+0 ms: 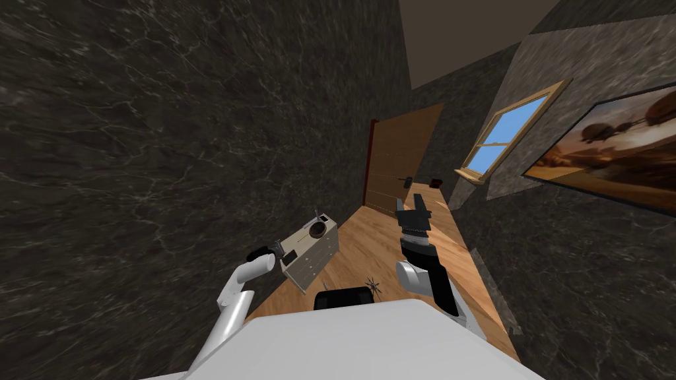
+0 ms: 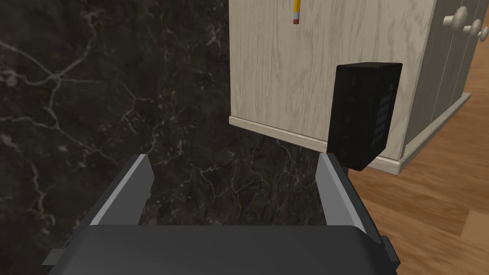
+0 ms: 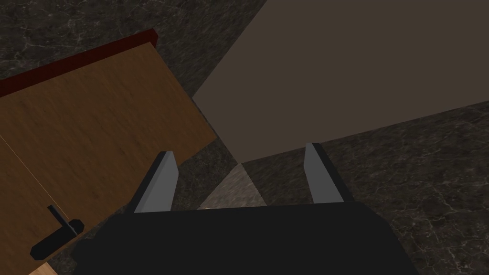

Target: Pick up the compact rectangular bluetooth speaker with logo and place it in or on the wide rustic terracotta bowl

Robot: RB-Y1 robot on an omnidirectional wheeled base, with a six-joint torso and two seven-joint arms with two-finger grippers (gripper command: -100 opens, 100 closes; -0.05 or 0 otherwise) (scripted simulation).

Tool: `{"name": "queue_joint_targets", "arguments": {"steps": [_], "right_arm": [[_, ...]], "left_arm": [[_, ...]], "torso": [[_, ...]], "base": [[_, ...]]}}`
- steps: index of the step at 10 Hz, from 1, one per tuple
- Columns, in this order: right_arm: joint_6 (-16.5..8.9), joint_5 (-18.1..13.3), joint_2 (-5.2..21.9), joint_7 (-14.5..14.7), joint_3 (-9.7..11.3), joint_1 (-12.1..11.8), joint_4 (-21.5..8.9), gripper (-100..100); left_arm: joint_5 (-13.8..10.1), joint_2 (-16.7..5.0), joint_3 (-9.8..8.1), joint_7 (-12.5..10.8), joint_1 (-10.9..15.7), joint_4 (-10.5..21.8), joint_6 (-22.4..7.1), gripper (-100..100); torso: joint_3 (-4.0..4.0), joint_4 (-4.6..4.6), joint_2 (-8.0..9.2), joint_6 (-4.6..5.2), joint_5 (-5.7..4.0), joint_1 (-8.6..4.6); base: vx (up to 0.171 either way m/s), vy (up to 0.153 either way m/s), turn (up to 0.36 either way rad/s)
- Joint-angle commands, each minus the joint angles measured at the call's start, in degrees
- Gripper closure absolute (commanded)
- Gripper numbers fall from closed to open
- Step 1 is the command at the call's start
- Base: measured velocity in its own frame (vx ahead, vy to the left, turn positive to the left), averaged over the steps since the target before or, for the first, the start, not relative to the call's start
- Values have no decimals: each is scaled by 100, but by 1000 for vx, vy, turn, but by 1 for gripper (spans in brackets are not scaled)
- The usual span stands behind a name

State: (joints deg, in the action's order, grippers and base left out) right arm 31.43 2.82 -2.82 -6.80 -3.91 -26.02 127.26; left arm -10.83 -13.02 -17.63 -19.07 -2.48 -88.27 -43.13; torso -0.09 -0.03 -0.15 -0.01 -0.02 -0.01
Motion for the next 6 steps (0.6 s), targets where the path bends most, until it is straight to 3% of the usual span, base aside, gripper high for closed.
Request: {"name": "queue_joint_targets", "arguments": {"steps": [1,6], "right_arm": [[0,0,0,0,0,0,0,0],[0,0,0,0,0,0,0,0]], "left_arm": [[-33,-20,-5,3,37,161,-178,-100],[-188,-178,-37,1,288,865,-937,-100]], "torso": [[0,0,0,0,0,0],[-6,-2,-10,0,1,4]], "base": [[45,-13,19],[60,-9,15]]}}
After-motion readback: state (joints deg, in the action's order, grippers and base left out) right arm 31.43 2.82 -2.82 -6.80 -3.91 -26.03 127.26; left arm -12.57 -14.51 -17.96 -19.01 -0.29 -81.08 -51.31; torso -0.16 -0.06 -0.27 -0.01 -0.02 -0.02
